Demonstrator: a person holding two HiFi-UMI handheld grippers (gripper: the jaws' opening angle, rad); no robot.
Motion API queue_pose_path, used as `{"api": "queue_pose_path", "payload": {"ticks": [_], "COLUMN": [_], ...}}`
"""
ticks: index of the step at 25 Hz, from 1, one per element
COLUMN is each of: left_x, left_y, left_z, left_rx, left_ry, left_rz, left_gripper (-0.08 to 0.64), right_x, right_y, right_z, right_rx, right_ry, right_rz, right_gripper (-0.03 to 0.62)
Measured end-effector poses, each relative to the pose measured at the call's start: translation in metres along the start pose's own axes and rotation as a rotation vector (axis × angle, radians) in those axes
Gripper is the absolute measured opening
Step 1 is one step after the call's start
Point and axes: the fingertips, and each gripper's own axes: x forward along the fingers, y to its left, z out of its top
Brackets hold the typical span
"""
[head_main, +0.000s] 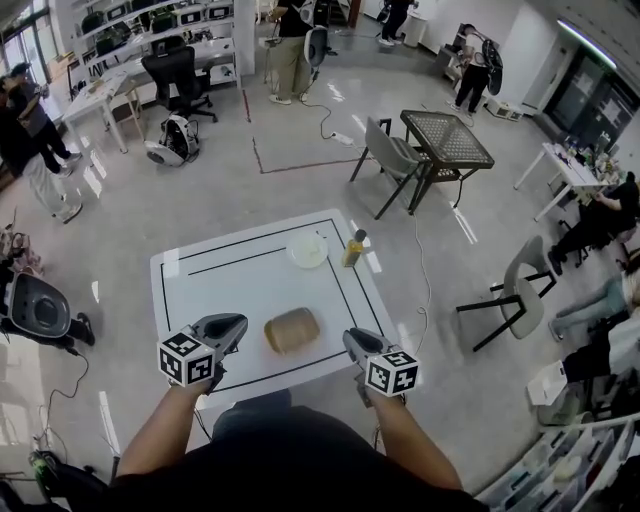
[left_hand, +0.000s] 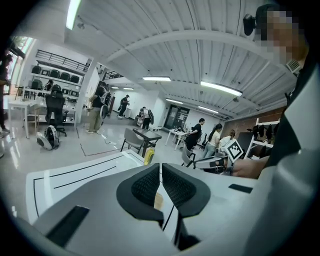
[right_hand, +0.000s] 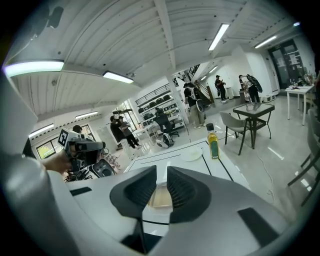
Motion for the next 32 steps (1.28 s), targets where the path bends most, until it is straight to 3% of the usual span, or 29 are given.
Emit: {"api": "queue_pose_path", "payload": {"ticks": [10, 32], "left_x": [0.023, 0.048], "left_y": [0.030, 0.080], "left_z": [-0.009, -0.037], "left_rx": [-0.028, -0.077], "left_ry": [0.043, 0.135], "left_rz": [-0.015, -0.002], "left_gripper": [0.034, 0.034], "right_x": [0.036, 0.108], "right_y": [-0.020, -0.051], "right_z": [-0.012, -0.086], "right_rx": [0.065, 0.158], "right_ry": [0.027, 0.194], "right_rz": [0.004, 0.030], "right_gripper": [0.087, 0.118]}}
